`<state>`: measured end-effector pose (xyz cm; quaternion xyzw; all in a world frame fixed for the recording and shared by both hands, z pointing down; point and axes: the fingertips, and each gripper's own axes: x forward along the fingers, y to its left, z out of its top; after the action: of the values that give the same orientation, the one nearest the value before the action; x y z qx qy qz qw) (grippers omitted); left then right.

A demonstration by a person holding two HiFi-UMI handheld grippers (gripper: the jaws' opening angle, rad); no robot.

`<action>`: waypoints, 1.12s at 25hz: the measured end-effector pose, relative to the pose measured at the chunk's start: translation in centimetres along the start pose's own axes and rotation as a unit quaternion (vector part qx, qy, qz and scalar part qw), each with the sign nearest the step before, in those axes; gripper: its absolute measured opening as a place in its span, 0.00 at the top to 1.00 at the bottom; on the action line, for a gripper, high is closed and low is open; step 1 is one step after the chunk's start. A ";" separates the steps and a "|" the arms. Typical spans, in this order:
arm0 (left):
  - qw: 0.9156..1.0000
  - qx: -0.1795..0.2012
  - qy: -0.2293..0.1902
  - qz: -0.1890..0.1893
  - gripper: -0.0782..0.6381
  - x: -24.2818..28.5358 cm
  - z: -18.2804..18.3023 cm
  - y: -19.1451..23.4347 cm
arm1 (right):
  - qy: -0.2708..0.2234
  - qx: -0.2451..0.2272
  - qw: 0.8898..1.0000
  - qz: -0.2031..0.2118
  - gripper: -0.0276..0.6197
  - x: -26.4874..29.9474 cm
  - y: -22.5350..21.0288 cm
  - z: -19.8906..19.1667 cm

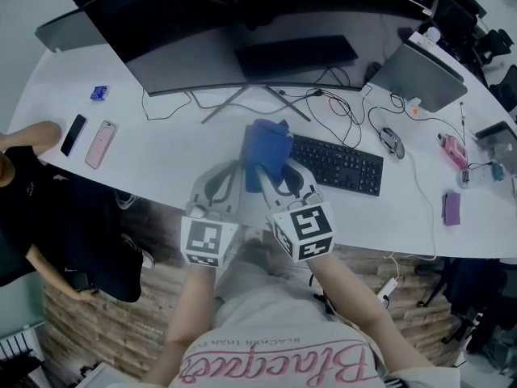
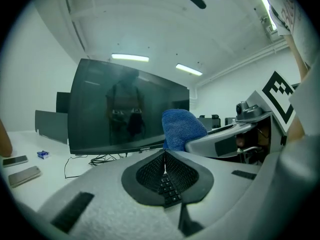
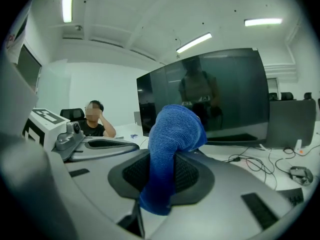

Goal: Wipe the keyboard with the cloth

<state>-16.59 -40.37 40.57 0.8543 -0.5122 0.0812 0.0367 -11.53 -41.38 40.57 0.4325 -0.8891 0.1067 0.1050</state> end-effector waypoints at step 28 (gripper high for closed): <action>0.994 -0.033 0.083 0.065 0.88 2.9 -6.5 10.5 | 0.146 0.170 0.971 0.081 0.82 14.7 1.3 -8.0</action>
<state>-25.18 -46.88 47.24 0.8079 -0.5641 0.1369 0.1016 -20.71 -49.30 52.14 0.3507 -0.8650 0.3263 0.1494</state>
